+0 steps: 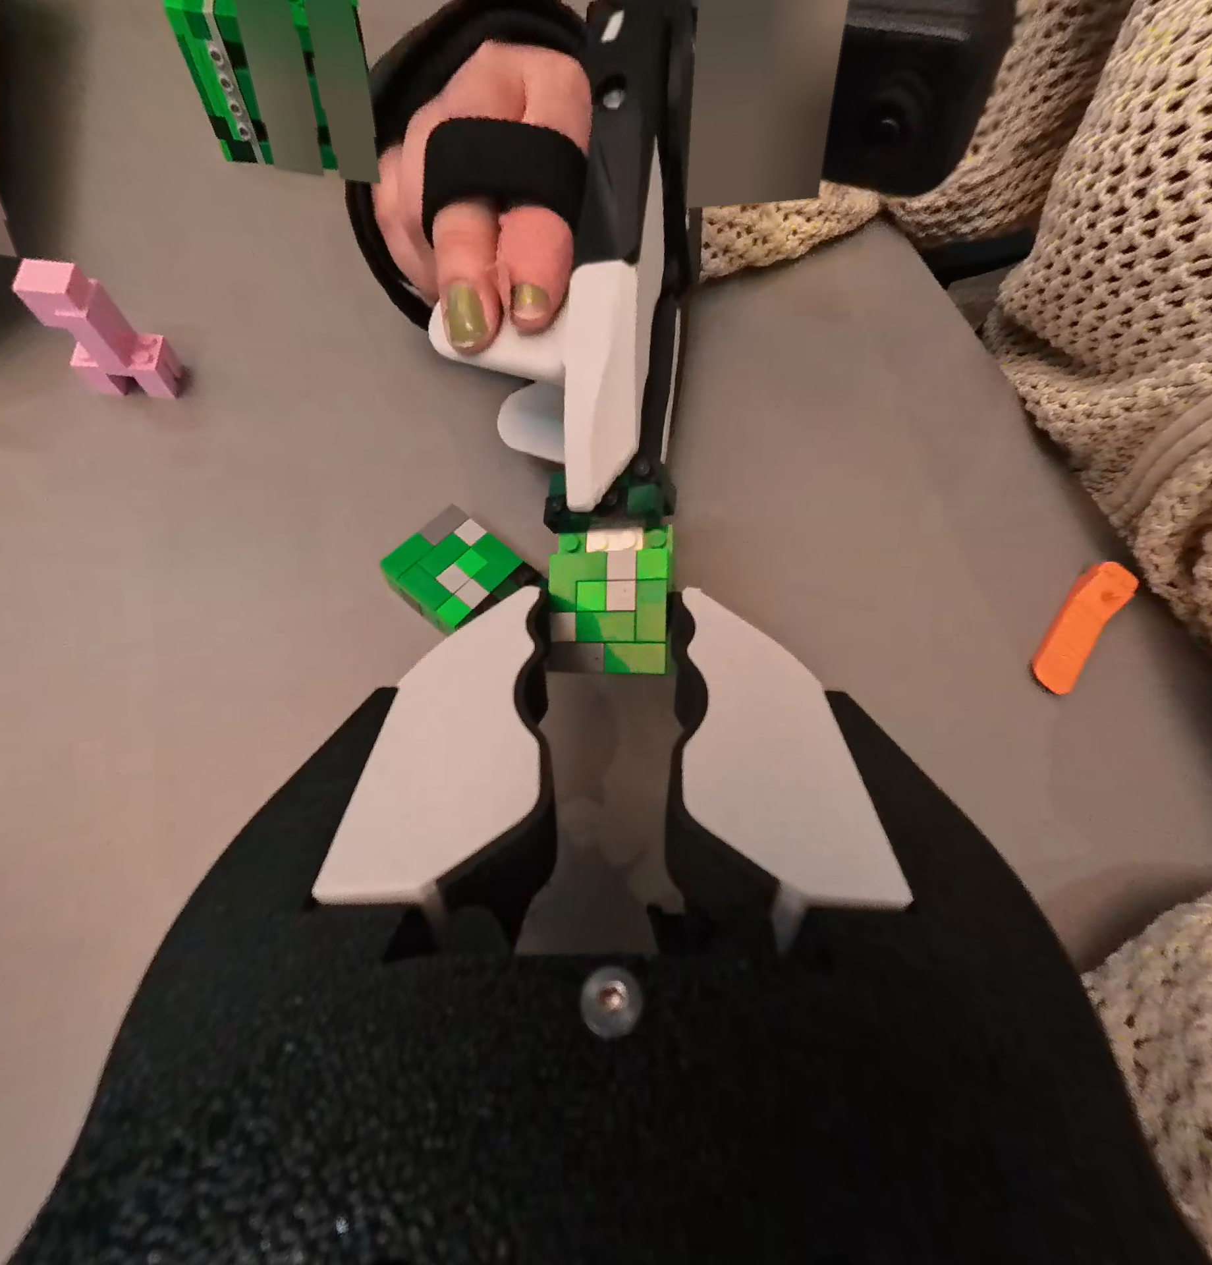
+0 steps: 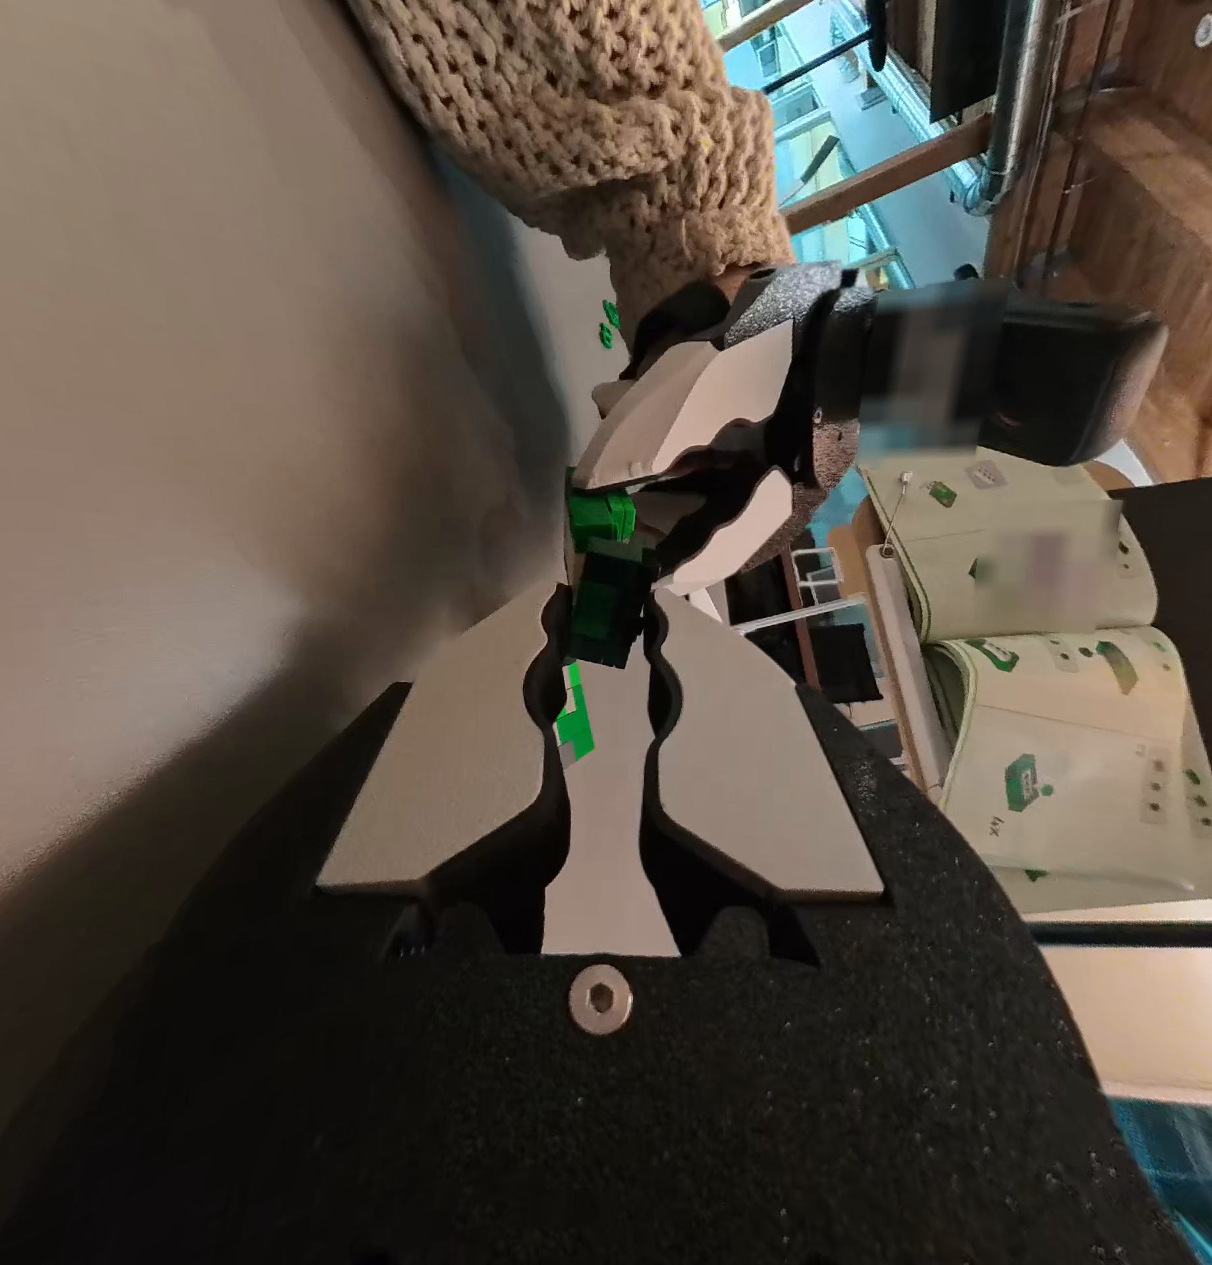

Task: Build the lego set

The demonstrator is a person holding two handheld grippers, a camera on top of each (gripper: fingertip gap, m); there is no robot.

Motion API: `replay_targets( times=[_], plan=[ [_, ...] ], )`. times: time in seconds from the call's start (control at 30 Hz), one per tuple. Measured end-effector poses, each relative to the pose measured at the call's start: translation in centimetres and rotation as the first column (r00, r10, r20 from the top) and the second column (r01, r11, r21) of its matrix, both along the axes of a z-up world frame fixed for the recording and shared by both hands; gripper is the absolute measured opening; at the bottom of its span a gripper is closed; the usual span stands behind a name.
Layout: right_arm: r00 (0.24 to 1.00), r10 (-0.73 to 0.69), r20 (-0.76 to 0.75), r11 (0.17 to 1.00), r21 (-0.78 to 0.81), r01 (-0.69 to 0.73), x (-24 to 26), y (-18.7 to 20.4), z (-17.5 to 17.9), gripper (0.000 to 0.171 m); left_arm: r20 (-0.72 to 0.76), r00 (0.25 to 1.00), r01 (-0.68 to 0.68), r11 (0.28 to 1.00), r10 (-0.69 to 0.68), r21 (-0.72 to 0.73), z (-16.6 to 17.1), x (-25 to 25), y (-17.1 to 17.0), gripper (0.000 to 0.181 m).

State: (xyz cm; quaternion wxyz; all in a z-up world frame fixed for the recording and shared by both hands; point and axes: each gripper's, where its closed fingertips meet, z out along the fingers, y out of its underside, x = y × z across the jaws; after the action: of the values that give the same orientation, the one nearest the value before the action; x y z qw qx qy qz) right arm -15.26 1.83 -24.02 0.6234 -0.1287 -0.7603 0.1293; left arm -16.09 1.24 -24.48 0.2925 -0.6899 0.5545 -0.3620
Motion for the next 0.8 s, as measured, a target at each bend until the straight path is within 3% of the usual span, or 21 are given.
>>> replay_targets(
  times=[0.3,0.8],
  plan=[
    [0.999,0.022,0.024,0.996,0.089,-0.024,0.1,-0.9,-0.5,0.019,-0.017,0.999,0.026,0.999,-0.027,-0.047,-0.4,0.1,-0.7,0.034],
    [1.0,0.024,0.02,0.996,0.091,-0.025,-0.1,-1.3,-0.3,0.023,0.02,0.999,0.046,0.997,-0.045,-0.066,-0.2,0.7,-1.0,0.034]
  ],
)
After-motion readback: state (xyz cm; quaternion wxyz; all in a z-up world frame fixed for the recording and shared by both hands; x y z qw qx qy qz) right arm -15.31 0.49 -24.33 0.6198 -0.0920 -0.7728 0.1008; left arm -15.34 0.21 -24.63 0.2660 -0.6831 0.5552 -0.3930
